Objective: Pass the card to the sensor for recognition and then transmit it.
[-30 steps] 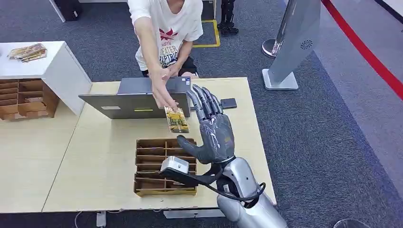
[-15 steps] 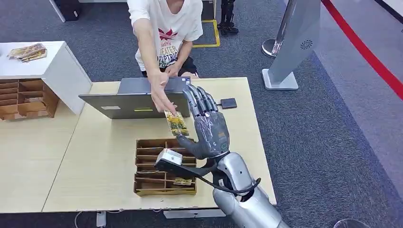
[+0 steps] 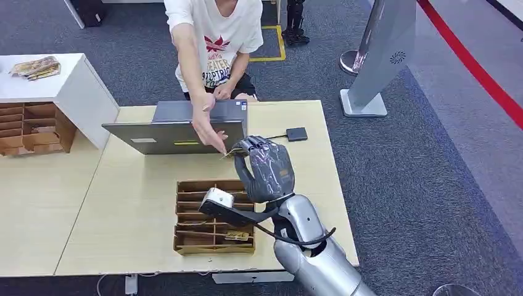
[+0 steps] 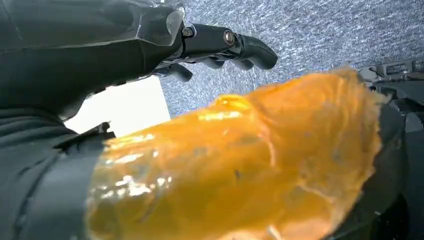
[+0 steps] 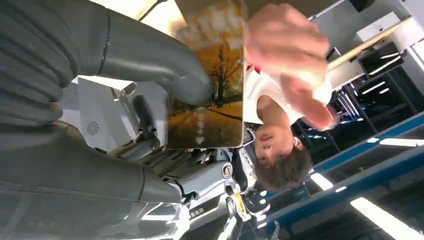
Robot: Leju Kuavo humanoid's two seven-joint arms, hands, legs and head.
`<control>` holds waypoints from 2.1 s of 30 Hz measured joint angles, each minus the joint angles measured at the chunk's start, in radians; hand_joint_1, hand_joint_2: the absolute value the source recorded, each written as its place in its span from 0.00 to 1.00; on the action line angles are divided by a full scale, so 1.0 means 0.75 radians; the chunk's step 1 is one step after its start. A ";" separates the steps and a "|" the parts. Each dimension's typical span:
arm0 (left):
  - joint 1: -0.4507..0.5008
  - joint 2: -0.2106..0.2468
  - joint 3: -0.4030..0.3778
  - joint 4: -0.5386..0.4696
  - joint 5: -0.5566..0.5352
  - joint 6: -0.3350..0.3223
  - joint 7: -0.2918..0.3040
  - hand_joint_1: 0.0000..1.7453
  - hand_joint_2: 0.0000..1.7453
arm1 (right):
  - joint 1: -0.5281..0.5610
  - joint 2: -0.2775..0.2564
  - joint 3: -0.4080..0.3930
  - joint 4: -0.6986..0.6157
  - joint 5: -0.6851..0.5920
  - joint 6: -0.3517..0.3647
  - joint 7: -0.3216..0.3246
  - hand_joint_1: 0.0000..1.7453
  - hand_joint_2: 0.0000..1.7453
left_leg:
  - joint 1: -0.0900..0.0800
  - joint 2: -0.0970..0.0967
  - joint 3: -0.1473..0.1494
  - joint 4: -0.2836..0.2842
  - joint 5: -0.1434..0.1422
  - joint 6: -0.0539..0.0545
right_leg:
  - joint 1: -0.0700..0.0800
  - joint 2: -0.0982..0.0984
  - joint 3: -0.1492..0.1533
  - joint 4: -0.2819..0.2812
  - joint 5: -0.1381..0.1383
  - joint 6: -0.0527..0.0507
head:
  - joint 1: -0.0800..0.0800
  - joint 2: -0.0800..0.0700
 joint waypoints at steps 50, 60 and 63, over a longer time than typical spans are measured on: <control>0.024 -0.065 0.262 -0.007 0.201 0.067 -0.056 0.00 0.00 | 0.492 -0.210 -0.344 -0.462 -0.570 0.339 -0.040 1.00 1.00 | -0.001 0.002 0.000 0.000 -0.003 0.003 | 0.000 0.001 -0.001 -0.001 -0.001 0.001 | -0.001 0.000; 0.024 -0.066 0.275 -0.009 0.202 0.067 -0.056 0.00 0.00 | 0.507 -0.236 -0.355 -0.478 -0.562 0.352 -0.038 1.00 1.00 | -0.001 0.002 0.000 0.000 -0.003 0.003 | 0.000 0.001 -0.001 -0.001 -0.001 0.001 | -0.001 0.000; 0.024 -0.066 0.285 -0.009 0.202 0.067 -0.055 0.00 0.00 | 0.516 -0.245 -0.356 -0.479 -0.542 0.379 -0.013 1.00 1.00 | -0.001 0.002 0.000 0.000 -0.003 0.003 | 0.000 0.001 -0.001 -0.001 -0.001 0.001 | -0.001 0.000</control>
